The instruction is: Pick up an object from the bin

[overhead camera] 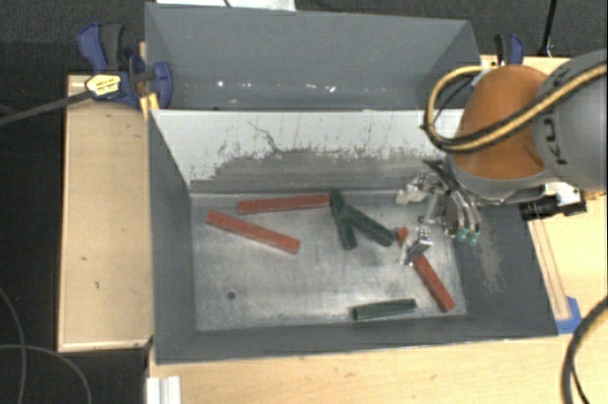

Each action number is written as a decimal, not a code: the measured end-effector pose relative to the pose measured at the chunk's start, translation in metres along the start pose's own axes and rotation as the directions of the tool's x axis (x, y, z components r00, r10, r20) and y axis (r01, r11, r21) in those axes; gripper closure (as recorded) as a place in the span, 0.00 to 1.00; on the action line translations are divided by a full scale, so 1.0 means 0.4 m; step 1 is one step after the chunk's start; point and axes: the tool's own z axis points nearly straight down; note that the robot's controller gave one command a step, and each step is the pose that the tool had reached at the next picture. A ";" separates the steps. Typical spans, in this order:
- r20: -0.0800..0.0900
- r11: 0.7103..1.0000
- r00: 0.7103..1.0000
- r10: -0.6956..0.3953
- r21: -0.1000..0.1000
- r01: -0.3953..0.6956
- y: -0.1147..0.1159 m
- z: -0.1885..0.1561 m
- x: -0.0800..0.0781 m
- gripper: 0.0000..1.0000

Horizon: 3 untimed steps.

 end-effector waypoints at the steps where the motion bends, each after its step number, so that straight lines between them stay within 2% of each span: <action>1: 0.009 0.999 0.999 0.039 -0.002 -0.039 0.086 0.103 -0.065 0.00; 2: 0.023 0.986 0.986 0.168 -0.007 -0.167 0.108 0.121 -0.092 1.00; 3: 0.019 0.986 0.986 0.166 -0.005 -0.166 0.107 0.121 -0.088 1.00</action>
Offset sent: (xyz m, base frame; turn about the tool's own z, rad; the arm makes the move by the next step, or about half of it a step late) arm 0.0382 0.0348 -0.0541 0.1707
